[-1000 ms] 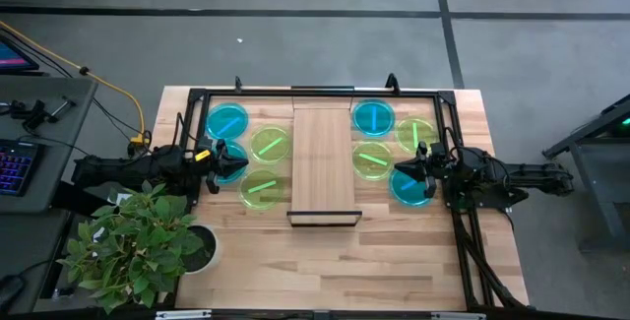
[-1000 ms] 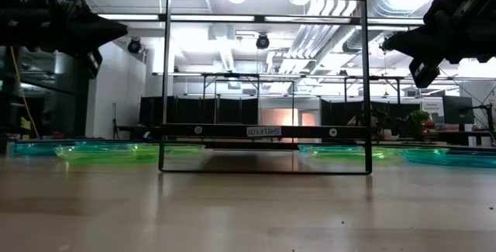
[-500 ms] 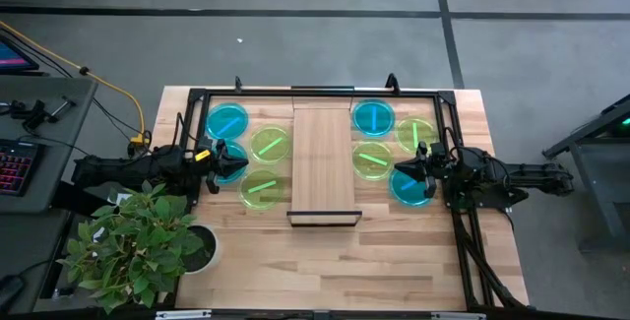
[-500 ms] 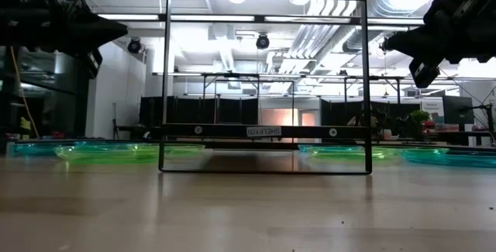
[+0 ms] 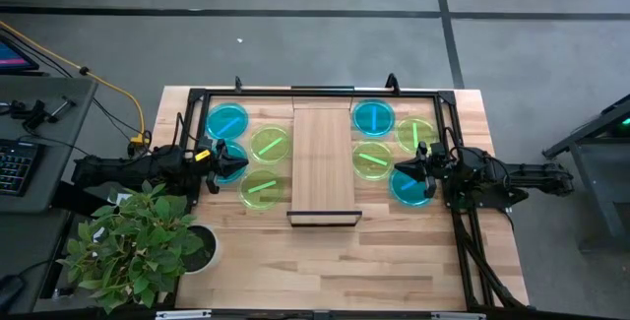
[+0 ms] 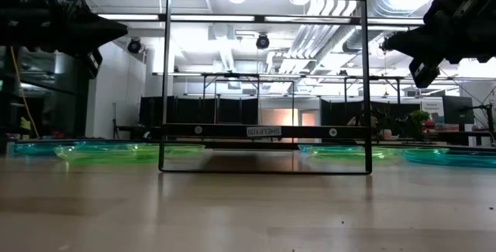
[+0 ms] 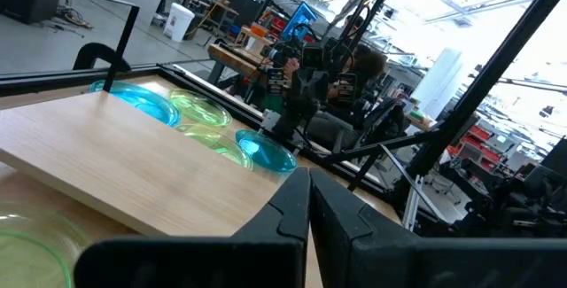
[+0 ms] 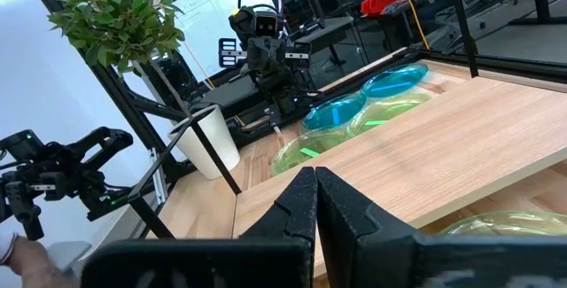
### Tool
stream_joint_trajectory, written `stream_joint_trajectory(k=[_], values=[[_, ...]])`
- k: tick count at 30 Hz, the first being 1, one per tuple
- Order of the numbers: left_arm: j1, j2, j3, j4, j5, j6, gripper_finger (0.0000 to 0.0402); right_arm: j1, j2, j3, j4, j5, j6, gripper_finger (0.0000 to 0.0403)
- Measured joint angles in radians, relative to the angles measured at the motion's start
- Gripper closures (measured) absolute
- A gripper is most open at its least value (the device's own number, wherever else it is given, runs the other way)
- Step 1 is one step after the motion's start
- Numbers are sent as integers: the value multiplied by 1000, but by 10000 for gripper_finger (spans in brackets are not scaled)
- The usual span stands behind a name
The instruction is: Place and stack plates onto a shelf
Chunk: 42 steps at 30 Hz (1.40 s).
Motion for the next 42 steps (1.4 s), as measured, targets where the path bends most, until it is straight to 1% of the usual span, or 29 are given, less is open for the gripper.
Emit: stream_joint_trajectory(k=[30, 31, 32, 34, 35, 36, 37, 40, 42], values=[[0, 0, 0, 0, 0, 0, 401, 0, 0, 0, 7, 1, 11, 402], [0, 0, 0, 0, 0, 0, 401, 0, 0, 0, 27, 13, 23, 402], [0, 0, 0, 0, 0, 0, 401, 1, 1, 0, 65, 54, 19, 402], [0, 0, 0, 0, 0, 0, 401, 0, 5, 0, 168, 174, 28, 402], [0, 0, 0, 0, 0, 0, 401, 0, 9, 0, 223, 211, 24, 402], [0, 0, 0, 0, 0, 0, 401, -1, 18, 0, 282, 227, 2, 402], [0, 0, 0, 0, 0, 0, 401, 0, 29, 0, 345, 222, -27, 402], [0, 0, 0, 0, 0, 0, 401, 0, 80, 3, 525, 159, -104, 402], [0, 0, 0, 0, 0, 0, 401, 0, 132, 29, 562, 158, -148, 402]])
